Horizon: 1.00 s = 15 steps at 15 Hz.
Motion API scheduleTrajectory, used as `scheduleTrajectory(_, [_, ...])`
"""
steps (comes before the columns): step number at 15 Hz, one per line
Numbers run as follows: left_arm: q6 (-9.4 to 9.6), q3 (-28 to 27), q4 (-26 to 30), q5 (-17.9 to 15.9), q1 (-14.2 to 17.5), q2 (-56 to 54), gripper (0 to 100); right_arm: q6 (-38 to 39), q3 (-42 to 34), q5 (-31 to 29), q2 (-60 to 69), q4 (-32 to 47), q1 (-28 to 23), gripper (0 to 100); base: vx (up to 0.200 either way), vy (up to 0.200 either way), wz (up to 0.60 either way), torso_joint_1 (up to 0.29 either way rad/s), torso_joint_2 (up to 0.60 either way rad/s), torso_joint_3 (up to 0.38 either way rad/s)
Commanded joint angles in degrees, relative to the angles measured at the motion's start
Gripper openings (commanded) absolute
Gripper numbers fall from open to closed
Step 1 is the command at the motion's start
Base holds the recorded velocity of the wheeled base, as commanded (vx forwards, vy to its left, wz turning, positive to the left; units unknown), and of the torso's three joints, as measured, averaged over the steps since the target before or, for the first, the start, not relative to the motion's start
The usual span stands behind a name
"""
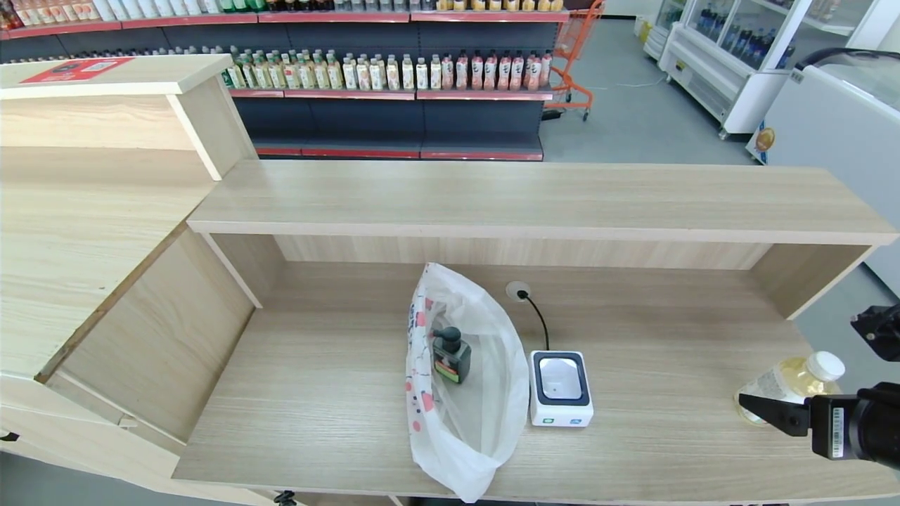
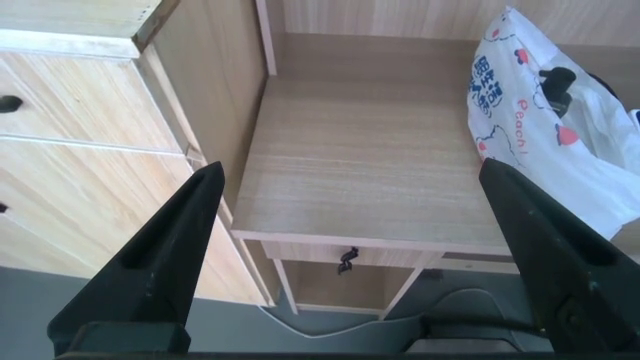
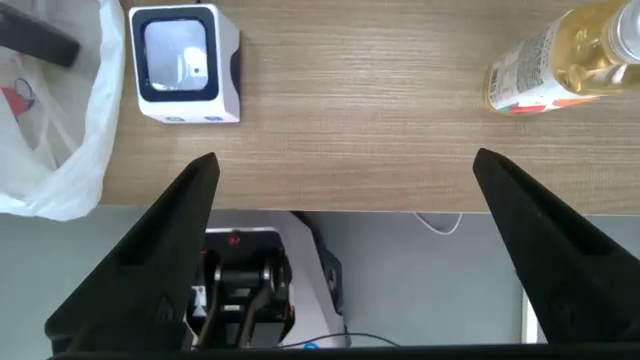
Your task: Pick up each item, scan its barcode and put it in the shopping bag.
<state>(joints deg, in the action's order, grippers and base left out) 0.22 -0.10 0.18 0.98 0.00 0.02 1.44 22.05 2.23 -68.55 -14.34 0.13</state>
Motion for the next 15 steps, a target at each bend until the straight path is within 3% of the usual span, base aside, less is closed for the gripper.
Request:
scheduleTrajectory(1, [0.04, 0.0, 0.0, 0.0, 0.0, 0.0, 100, 0.1, 0.2, 0.0, 0.0, 0.1, -0.1, 100, 0.000, -0.200, 0.00, 0.002, -0.01, 0.002])
scheduleTrajectory(6, [0.04, 0.0, 0.0, 0.0, 0.0, 0.0, 100, 0.1, -0.3, 0.0, 1.0, 0.4, -0.1, 100, 0.000, -0.200, 0.00, 0.001, 0.00, 0.003])
scheduleTrajectory(15, [-0.04, 0.0, 0.0, 0.0, 0.0, 0.0, 100, 0.1, -1.0, 0.1, 6.5, 10.6, 0.1, 100, 0.000, -0.200, 0.00, 0.003, 0.00, 0.002])
